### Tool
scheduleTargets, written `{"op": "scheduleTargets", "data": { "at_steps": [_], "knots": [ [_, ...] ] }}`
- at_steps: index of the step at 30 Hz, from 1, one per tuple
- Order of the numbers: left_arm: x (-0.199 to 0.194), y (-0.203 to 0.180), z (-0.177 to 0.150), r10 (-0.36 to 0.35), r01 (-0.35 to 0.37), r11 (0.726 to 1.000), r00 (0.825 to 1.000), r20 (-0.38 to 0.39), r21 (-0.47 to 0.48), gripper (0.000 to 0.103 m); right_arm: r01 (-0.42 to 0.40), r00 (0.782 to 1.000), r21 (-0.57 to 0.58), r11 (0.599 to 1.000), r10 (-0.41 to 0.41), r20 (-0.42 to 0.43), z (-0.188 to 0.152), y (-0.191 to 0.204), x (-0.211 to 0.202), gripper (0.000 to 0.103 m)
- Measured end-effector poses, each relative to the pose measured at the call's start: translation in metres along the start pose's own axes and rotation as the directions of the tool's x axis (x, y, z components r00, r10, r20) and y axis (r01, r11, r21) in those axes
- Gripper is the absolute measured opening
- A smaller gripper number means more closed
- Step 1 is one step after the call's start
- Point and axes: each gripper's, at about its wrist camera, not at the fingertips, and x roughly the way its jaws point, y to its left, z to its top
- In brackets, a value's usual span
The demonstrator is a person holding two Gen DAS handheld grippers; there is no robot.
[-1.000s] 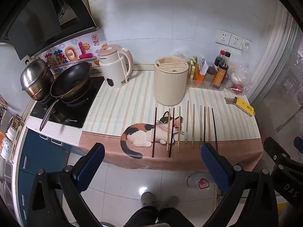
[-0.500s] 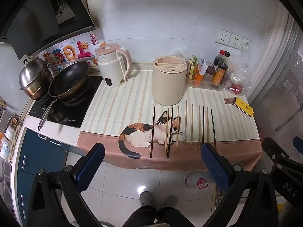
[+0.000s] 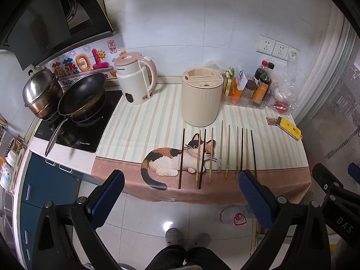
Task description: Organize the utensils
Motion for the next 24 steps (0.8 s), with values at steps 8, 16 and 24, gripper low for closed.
{"op": "scheduleTargets", "data": {
  "at_steps": [8,16,24],
  "knots": [
    [-0.005,0.015,0.006,-0.008,0.008,1.000,1.000,-0.002,-0.004,0.103,0.000,1.000,0.000,1.000,0.000,-0.002,0.000,0.000,0.000,0.103],
    [-0.005,0.015,0.008,-0.009,0.009,1.000,1.000,-0.002,-0.007,0.103,0.000,1.000,-0.001,1.000,0.000,-0.002,0.001,0.001,-0.001,0.103],
    [-0.006,0.015,0.008,-0.010,0.010,1.000,1.000,-0.003,-0.007,0.103,0.001,1.000,-0.003,1.000,-0.001,-0.003,-0.001,-0.001,0.002,0.103]
  ]
}}
